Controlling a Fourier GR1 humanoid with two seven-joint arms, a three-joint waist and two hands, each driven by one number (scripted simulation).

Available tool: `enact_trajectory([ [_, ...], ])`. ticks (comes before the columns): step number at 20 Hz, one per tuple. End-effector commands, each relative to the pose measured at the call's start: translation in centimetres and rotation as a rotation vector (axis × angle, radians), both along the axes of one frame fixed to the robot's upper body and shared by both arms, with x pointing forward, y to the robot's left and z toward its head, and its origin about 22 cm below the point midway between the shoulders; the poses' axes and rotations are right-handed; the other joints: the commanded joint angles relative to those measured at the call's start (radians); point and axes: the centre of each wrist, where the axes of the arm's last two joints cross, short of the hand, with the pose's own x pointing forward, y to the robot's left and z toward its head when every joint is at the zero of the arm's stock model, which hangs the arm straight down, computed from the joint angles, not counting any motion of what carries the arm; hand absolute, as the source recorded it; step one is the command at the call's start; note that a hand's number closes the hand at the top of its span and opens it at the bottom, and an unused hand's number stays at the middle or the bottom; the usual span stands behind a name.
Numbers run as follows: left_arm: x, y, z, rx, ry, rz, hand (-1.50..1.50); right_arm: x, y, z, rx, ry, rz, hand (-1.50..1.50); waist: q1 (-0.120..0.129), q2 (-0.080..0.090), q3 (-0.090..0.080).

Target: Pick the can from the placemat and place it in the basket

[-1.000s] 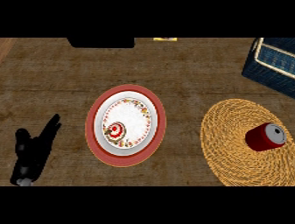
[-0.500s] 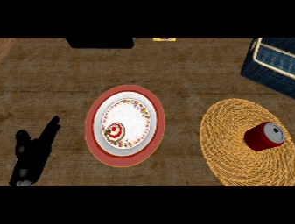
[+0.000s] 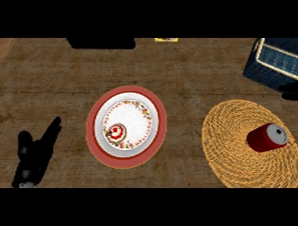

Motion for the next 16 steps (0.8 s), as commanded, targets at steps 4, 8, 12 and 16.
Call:
enact_trajectory([
  [4,-2.5,0.2,-2.4,-0.053,0.133,0.019,0.00,0.0,-0.3,-4.5,-0.001,0.059,0.045,-1.50,-0.009,0.005,-0.010],
  [8,0.6,-1.9,-1.8,-0.061,0.113,0.012,0.00,0.6,-0.2,-5.9,0.001,0.055,0.055,-1.50,-0.015,0.006,-0.011],
  [12,-1.7,0.8,-1.9,-0.047,0.128,0.020,0.00,1.3,-1.4,-7.1,0.003,0.044,0.041,-1.50,-0.004,0.007,-0.010],
  [16,-1.5,-0.6,-1.5,-0.055,0.116,0.017,0.00,1.3,0.4,-6.7,0.047,0.023,0.040,-1.50,-0.015,0.003,-0.011],
])
